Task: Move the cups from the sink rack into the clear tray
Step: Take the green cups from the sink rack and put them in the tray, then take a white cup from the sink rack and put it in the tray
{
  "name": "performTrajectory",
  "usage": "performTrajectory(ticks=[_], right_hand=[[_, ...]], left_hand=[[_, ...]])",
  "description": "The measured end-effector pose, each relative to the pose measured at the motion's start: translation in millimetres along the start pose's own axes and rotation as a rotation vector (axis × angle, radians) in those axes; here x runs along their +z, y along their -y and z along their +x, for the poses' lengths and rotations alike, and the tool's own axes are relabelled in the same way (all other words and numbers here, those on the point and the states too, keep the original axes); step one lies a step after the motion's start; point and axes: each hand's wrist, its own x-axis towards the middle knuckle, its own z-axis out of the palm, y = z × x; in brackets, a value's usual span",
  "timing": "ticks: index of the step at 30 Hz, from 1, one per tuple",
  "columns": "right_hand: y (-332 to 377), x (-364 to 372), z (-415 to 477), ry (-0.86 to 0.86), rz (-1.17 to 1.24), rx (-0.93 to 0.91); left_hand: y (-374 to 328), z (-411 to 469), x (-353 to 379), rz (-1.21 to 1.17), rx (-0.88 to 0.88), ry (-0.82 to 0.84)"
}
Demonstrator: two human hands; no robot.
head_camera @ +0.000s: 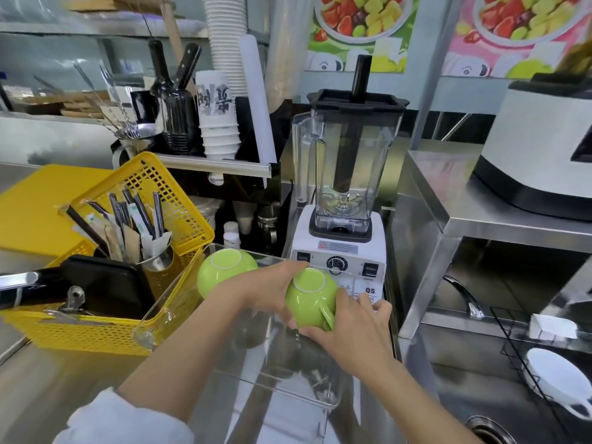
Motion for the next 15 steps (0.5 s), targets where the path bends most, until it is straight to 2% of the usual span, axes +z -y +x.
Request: performTrajectory(ticks=[3,5,7,12,15], right_hand=[[-0.6,0.1,-4.4,-0.014,0.03,-0.009],[-25.1,-3.7,-17.6,-0.036,0.044,0.032],[-34.8,-9.1,-18.4,-0.095,0.105,0.016],[-48.5,-30.7,-8.5,-0.175,0.297,-0.039],[-66.1,-43.2,-11.2,-0.191,0.331,-0.019]], left_hand=[[-5.8,0.6,-3.4,0.018,-0.026,0.048],[-28.1,16.4,-0.3,0.063,0.03,0.131],[-45.2,13.9,-11.2,0.03,0.052,0.114],[-87.8,1.8,-23.6,0.027,0.205,-0.161],[-120.6,1.7,-5.2,0.021,0.357,-0.216]])
